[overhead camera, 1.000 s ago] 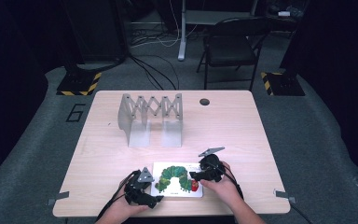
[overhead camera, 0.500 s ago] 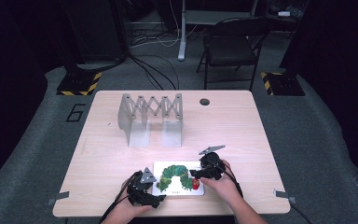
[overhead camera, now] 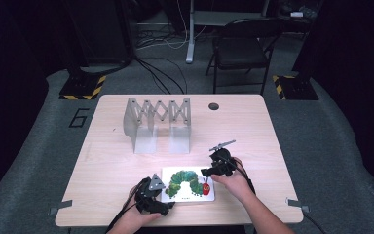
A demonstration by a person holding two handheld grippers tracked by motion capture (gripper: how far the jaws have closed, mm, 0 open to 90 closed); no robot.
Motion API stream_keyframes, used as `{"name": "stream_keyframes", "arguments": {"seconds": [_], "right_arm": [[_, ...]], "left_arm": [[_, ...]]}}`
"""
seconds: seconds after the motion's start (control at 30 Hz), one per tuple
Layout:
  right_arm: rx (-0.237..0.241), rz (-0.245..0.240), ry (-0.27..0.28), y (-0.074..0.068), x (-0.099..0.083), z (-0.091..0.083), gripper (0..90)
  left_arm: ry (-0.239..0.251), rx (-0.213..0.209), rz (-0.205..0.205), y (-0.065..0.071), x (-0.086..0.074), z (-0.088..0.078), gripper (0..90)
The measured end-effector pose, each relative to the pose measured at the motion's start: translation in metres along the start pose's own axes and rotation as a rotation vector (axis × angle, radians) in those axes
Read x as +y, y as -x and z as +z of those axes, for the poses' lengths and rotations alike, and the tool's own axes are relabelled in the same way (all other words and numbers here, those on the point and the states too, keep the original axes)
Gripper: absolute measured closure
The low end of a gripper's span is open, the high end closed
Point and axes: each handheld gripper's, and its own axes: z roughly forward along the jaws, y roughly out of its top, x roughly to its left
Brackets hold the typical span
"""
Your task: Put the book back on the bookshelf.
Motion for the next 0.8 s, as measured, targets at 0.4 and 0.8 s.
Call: {"name": "stream_keyframes", "arguments": {"seconds": [0.4,0.8], "right_arm": [[0.045,0.041,-0.006,0.01,0.0,0.011,40.3],[0.034,0.038,-0.005,0.002,-0.002,0.016,39.2]], "left_arm": [[0.008,0.034,0.033,0.005,-0.003,0.002,14.6],[0.009,0.035,0.035,0.005,-0.003,0.002,14.0]]}}
